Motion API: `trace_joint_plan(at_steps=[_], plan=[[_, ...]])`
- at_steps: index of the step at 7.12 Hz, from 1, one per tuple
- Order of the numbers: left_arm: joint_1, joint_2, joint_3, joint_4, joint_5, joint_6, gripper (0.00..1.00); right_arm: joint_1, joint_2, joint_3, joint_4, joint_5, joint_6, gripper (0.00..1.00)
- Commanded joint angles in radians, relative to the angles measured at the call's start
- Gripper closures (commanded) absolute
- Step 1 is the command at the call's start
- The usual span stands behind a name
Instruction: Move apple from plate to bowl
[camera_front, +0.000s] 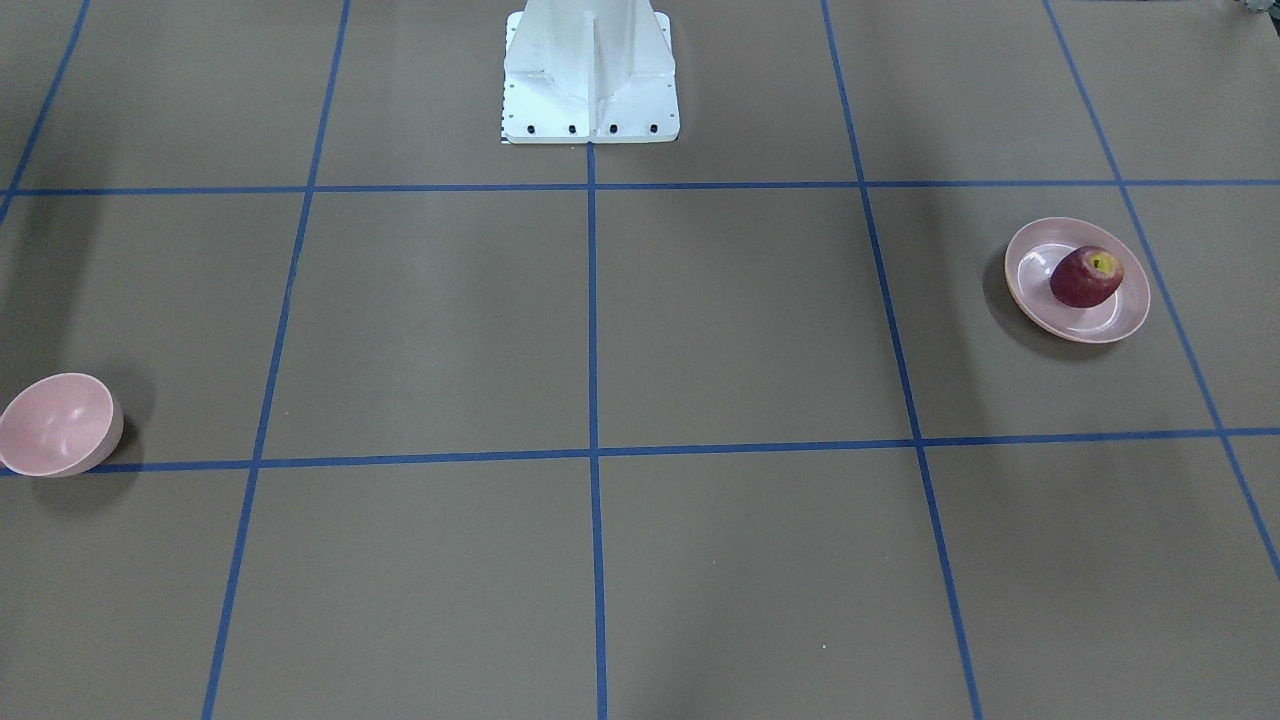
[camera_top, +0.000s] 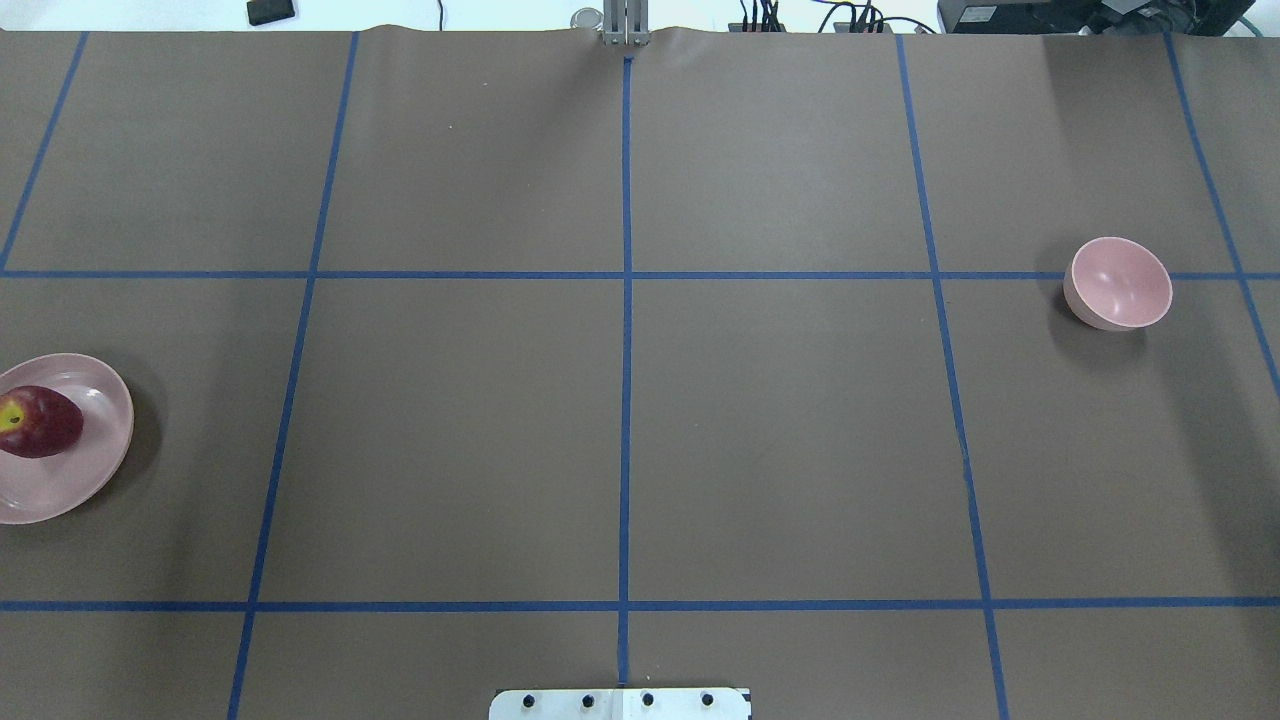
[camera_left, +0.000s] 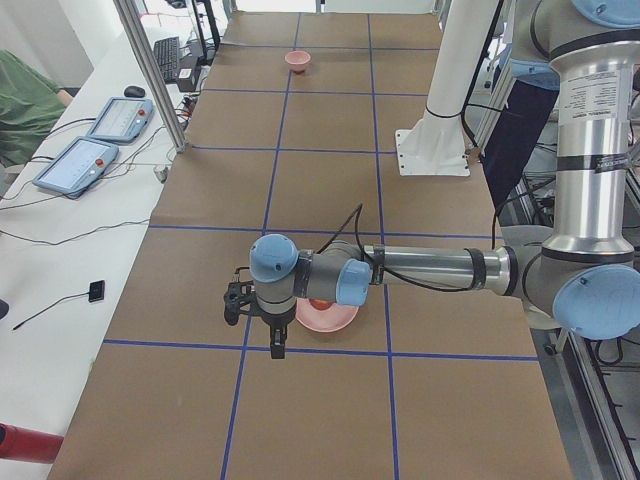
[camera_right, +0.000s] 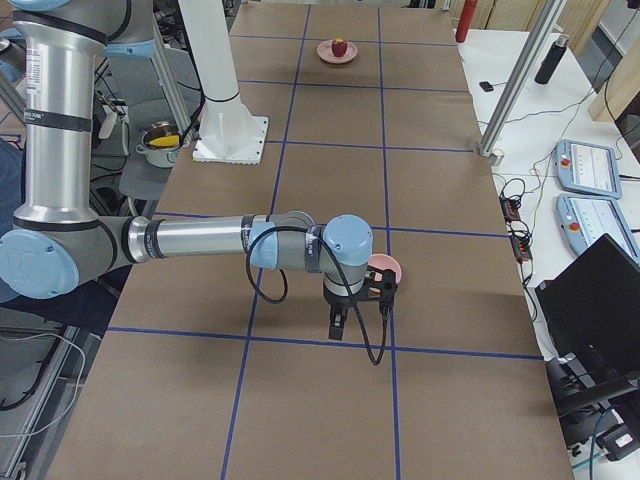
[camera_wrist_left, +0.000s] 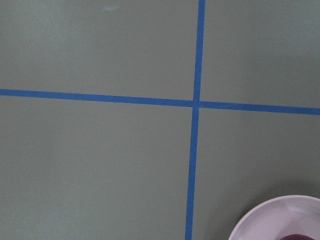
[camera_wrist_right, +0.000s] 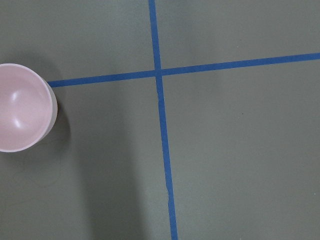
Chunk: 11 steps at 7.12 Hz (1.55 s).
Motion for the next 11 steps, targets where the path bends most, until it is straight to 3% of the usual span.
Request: trace_joint_plan(at_steps=[1, 7, 10, 11], plan=[[0.000, 0.001, 0.001, -0.002, 0.001, 0.000, 0.01, 0.000, -0.002, 0.002, -0.003, 0.002, -0.003, 0.00], [0.000, 0.001, 0.002, 0.003, 0.009, -0.001, 0.01, -0.001, -0.012, 0.002, 0.006, 0.003, -0.001, 0.00], [0.000, -0.013, -0.005, -0.006, -0.002, -0.006, 0.01, -0.003, 0.097, -0.019, 0.006, 0.030, 0.026, 0.00], [0.000, -0.025, -0.002, -0.064, 0.000, -0.012, 0.01, -0.003, 0.106, -0.027, 0.009, 0.087, 0.051, 0.00]])
